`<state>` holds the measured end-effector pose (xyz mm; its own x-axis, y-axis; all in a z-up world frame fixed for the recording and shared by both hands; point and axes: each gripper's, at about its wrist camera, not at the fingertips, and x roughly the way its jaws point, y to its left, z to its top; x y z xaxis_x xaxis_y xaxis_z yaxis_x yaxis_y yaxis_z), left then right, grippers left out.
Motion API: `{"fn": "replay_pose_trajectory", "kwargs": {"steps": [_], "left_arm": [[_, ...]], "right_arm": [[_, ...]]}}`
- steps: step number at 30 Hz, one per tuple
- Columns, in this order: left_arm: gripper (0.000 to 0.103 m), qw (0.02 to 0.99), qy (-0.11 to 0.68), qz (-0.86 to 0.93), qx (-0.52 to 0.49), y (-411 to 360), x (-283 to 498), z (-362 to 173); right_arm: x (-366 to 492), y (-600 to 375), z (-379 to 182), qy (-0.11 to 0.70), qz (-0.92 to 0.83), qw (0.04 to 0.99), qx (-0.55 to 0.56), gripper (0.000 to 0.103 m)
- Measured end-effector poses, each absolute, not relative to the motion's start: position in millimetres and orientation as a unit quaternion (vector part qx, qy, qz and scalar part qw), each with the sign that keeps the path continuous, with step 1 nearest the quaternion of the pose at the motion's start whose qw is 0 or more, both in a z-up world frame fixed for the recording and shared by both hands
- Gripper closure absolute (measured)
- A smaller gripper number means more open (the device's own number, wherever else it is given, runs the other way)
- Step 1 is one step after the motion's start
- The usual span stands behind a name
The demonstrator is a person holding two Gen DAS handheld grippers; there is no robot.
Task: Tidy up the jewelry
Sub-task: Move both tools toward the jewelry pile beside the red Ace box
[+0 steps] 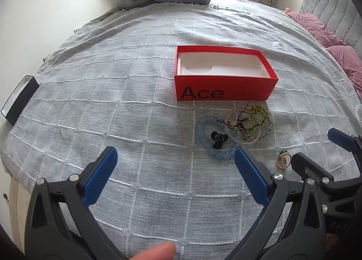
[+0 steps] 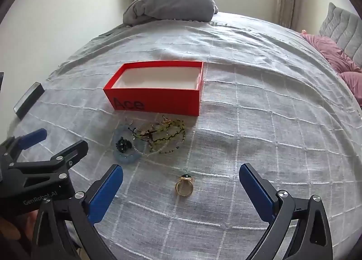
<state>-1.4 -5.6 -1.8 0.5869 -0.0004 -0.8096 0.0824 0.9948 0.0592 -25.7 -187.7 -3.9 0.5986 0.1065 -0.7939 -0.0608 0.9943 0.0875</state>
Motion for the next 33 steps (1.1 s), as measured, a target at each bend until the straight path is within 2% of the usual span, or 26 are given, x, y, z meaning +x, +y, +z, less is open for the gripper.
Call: {"fn": "replay_pose_trajectory", "kwargs": {"steps": [23,33], "left_arm": [[0.000,0.889,0.454,-0.029,0.044,-6,-1,-2],[0.000,0.887,0.462,-0.021,0.010,25,6,4]], "right_arm": [[-27,-185,-3,0.438,0.049,0.897,0.022,0.000],[-27,-184,0,0.434,0.054,0.899,0.019,0.000]]}}
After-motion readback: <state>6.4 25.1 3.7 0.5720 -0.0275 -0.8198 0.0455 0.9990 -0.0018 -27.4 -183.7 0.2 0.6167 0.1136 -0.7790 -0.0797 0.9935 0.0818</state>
